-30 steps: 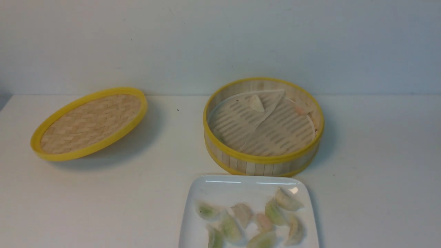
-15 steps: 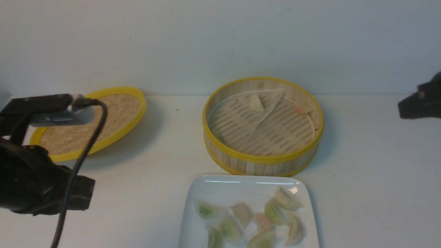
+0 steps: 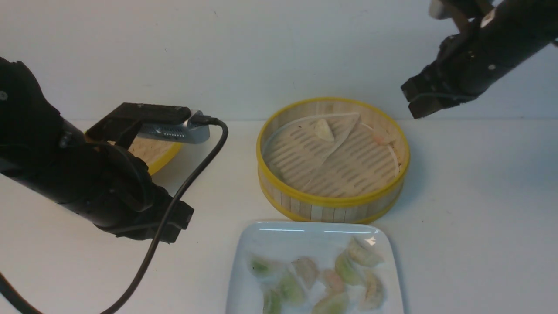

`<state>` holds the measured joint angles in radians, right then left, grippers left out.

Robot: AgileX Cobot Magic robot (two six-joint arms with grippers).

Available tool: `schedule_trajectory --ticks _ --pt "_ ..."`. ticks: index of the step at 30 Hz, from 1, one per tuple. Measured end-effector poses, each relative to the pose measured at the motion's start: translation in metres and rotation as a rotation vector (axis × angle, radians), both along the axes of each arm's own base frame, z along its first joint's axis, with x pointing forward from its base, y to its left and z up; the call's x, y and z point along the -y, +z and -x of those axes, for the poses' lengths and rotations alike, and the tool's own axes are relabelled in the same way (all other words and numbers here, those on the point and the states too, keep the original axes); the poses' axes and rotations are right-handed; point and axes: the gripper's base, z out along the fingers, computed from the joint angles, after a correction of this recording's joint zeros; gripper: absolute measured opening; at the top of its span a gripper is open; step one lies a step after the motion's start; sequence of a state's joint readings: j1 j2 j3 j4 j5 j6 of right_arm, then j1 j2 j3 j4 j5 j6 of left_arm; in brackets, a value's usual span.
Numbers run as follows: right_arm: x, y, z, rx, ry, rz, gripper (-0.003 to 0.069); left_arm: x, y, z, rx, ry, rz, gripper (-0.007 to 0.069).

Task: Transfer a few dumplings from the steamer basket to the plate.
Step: Use the right arm to grab a dumpling from inside the steamer

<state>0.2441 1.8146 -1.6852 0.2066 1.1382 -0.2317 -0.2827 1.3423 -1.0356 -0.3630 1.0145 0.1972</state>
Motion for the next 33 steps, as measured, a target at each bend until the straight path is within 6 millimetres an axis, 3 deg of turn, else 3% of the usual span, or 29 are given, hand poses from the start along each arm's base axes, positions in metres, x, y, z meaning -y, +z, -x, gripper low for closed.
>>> schedule_trajectory --ticks 1,4,8,9,16,25,33 --pt "-0.001 0.000 -0.003 0.008 -0.001 0.000 0.0081 0.000 0.000 0.000 0.001 0.000 0.001 -0.0006" --pt "-0.010 -0.027 -0.040 0.011 -0.002 0.014 0.0174 0.000 0.000 0.000 0.000 0.000 0.001 -0.0006" --pt "-0.018 -0.055 -0.067 0.001 0.000 0.027 0.0265 0.000 0.000 0.000 0.000 0.000 0.001 -0.0006" --pt "-0.021 -0.072 -0.080 -0.011 -0.001 0.032 0.0317 0.000 0.000 0.000 0.000 -0.001 0.001 -0.0006" --pt "-0.027 -0.124 -0.104 -0.053 -0.010 0.044 0.0420 0.000 0.000 0.000 0.000 -0.001 0.001 -0.0006" --pt "-0.029 -0.137 -0.114 -0.003 -0.016 0.044 0.0429 0.000 -0.001 -0.001 0.005 -0.015 -0.007 -0.0006" --pt "-0.041 -0.139 -0.110 0.046 0.056 0.209 0.0430 0.000 -0.001 -0.001 0.005 -0.014 -0.006 -0.0006"
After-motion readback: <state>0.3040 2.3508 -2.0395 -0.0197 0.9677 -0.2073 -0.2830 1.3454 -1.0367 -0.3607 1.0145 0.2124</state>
